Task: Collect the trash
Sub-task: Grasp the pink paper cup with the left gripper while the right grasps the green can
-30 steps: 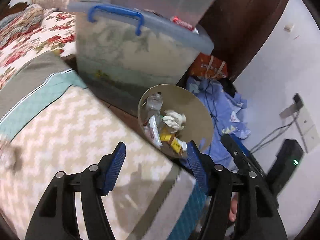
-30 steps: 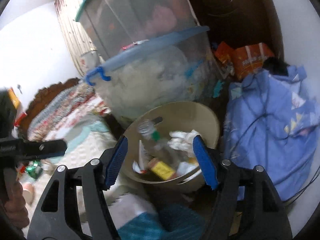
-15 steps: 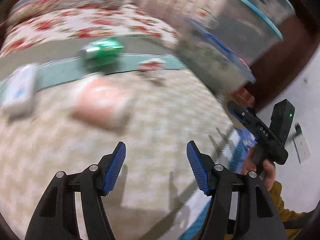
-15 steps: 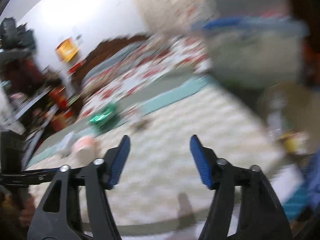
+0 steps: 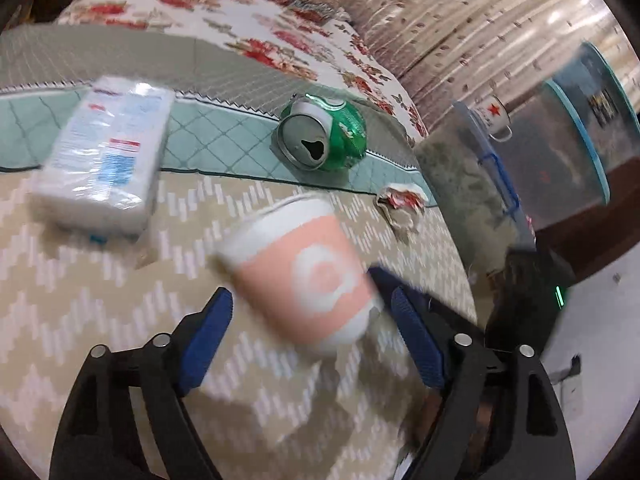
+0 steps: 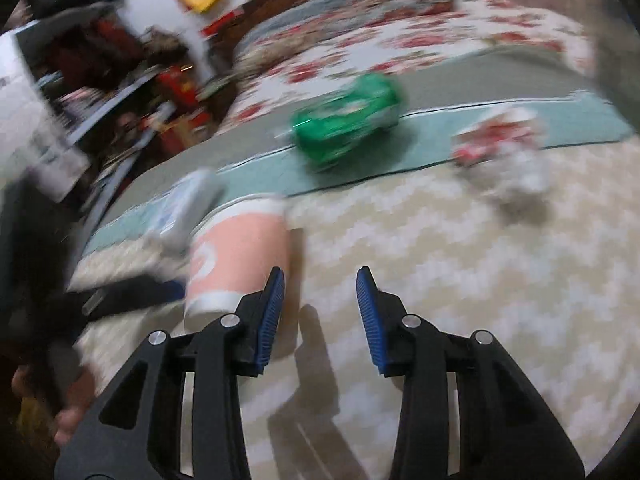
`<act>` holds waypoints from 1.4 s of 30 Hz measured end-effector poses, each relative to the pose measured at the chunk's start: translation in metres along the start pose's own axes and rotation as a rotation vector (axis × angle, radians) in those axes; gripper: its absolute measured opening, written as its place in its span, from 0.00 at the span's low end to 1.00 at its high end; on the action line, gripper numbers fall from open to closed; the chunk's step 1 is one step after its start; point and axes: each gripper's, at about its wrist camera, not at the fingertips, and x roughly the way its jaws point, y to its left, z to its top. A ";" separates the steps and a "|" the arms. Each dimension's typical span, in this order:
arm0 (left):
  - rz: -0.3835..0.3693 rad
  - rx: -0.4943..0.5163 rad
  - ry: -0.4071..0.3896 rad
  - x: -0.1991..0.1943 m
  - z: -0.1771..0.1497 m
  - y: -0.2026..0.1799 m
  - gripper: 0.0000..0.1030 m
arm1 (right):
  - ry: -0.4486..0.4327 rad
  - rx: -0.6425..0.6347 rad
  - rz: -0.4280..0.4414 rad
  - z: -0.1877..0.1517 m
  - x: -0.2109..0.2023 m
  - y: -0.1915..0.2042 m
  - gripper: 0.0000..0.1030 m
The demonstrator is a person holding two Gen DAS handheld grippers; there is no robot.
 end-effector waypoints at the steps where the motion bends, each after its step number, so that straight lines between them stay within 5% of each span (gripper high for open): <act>1: 0.025 -0.004 0.000 0.006 0.003 -0.001 0.80 | 0.002 -0.030 0.010 -0.003 -0.001 0.005 0.39; 5: 0.121 0.063 -0.018 0.014 0.003 -0.013 0.72 | -0.039 -0.064 -0.033 -0.008 -0.016 0.001 0.40; 7: 0.187 0.116 -0.034 0.018 -0.001 -0.019 0.67 | -0.108 -0.043 -0.123 0.001 -0.033 -0.017 0.45; 9: 0.186 0.146 -0.045 0.020 -0.005 -0.021 0.62 | -0.173 0.013 -0.214 0.014 -0.045 -0.037 0.68; 13: 0.157 0.169 -0.031 0.023 -0.013 -0.026 0.50 | -0.199 0.090 -0.273 0.045 -0.046 -0.070 0.72; 17: 0.163 0.183 -0.027 0.016 -0.023 -0.028 0.49 | -0.181 0.111 -0.293 0.073 -0.030 -0.077 0.73; 24: 0.098 0.168 -0.029 -0.011 -0.044 -0.016 0.49 | -0.159 0.019 -0.195 0.116 0.003 -0.038 0.79; 32: 0.085 0.185 -0.046 -0.026 -0.059 -0.001 0.50 | -0.103 0.341 -0.156 0.121 0.041 -0.040 0.78; 38: 0.018 0.159 -0.046 -0.028 -0.058 0.009 0.50 | -0.044 0.383 -0.162 0.119 0.069 -0.038 0.76; 42: -0.007 0.150 -0.056 -0.031 -0.059 0.011 0.50 | -0.041 0.412 -0.126 0.122 0.078 -0.038 0.62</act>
